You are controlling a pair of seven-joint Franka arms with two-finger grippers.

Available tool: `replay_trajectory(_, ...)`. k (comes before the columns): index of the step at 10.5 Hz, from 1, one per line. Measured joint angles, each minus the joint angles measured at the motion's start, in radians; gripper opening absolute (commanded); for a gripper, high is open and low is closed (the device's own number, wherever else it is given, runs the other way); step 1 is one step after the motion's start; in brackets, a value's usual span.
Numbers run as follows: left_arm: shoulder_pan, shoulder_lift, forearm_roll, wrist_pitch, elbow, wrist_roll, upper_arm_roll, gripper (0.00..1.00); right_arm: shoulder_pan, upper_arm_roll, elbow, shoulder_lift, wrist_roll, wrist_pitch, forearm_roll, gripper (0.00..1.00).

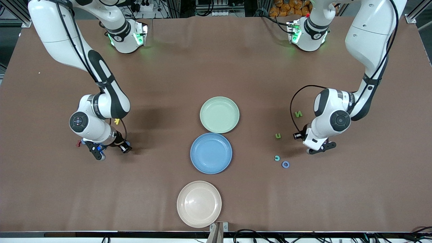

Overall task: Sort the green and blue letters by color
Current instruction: 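Pinch the blue G with the right gripper while the left gripper pinches the i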

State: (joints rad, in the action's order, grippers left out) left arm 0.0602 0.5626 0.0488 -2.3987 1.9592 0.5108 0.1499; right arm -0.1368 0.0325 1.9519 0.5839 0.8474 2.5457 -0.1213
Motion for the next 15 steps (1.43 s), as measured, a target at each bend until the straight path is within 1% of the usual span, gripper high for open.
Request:
replay_trajectory(1,0.0,0.0,0.0,0.0,-0.001,0.0,0.0,0.0,0.001,0.0,0.002,-0.001,0.0,0.0,0.0,0.13)
replay_trajectory(3,0.001,0.0,0.0,0.0,-0.001,0.0,0.001,0.0,0.002,0.0,0.003,-0.002,0.0,0.0,0.0,0.06)
replay_trajectory(4,0.002,0.0,0.0,0.0,-0.004,0.0,0.001,0.0,0.002,-0.001,0.003,-0.003,-0.008,-0.001,0.0,0.01)
replay_trajectory(6,0.006,-0.007,0.0,0.001,-0.017,0.0,0.004,0.0,0.002,-0.005,-0.004,-0.022,-0.132,-0.042,0.001,0.0)
replay_trajectory(8,0.023,-0.046,0.0,0.036,-0.027,0.0,0.015,0.0,0.002,-0.012,-0.036,-0.064,-0.302,-0.13,0.001,0.03)
replay_trajectory(9,0.049,-0.073,0.0,0.063,-0.028,0.01,0.022,0.0,0.001,-0.023,-0.061,-0.078,-0.395,-0.169,0.002,0.03)
replay_trajectory(11,0.132,-0.11,0.0,0.083,-0.03,0.113,0.032,0.0,-0.004,-0.054,-0.108,-0.086,-0.543,-0.207,0.002,0.03)
replay_trajectory(13,0.217,-0.114,0.0,0.103,-0.034,0.225,0.038,0.0,-0.027,-0.085,-0.143,-0.085,-0.611,-0.209,0.002,0.03)
replay_trajectory(15,0.282,-0.113,0.0,0.139,-0.034,0.336,0.049,0.0,-0.082,-0.112,-0.187,-0.074,-0.631,-0.21,0.002,0.03)
